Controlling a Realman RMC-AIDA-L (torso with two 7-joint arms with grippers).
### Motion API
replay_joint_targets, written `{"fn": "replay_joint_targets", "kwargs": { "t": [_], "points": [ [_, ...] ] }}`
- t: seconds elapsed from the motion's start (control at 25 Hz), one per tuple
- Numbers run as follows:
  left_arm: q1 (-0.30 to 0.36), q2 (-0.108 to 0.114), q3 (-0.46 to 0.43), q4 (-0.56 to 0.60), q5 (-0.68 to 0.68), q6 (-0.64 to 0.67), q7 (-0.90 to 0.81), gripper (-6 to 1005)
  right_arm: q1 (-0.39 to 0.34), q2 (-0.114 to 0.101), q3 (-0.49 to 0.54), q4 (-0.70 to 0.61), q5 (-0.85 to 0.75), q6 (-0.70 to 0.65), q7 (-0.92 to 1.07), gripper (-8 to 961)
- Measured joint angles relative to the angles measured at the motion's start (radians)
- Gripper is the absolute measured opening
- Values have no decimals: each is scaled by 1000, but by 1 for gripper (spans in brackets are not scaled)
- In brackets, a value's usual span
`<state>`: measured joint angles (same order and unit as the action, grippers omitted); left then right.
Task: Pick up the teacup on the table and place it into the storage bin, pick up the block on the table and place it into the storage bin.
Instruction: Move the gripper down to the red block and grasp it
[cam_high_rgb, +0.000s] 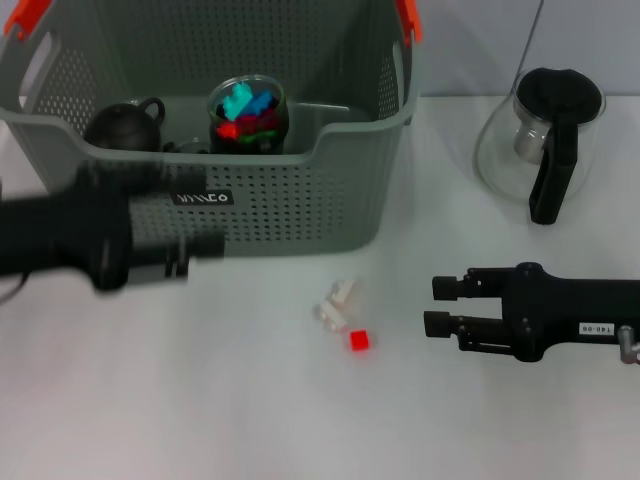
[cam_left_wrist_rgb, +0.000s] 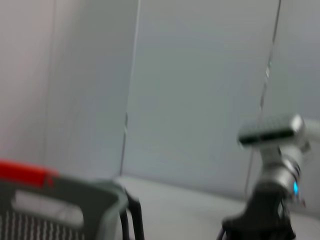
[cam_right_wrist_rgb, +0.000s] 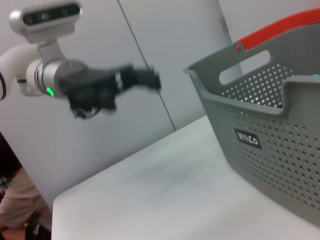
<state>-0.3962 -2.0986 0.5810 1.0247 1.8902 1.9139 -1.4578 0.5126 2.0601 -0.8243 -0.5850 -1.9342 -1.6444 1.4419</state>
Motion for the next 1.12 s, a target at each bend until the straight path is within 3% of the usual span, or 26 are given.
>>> {"fn": "replay_joint_targets", "kwargs": {
  "t": [0.16, 0.36, 0.64, 0.88, 1.12],
  "points": [
    [58, -25, -34, 2, 66, -8, 68, 697, 3, 2, -31, -30, -61, -8, 22, 578],
    [88, -32, -52, 9, 112, 3, 86, 696, 44, 3, -76, -172, -200, -13, 247, 577],
    [97, -48, -53, 3, 175, -9, 97, 694, 229, 14, -223, -318, -424, -30, 561, 578],
    [103, -57, -53, -5, 172, -9, 98, 693, 384, 39, -374, -334, -534, -22, 644, 577],
    [104, -59, -53, -19, 176, -37, 100, 693, 447, 47, -624, -326, -534, 95, 706, 577]
  ]
}}
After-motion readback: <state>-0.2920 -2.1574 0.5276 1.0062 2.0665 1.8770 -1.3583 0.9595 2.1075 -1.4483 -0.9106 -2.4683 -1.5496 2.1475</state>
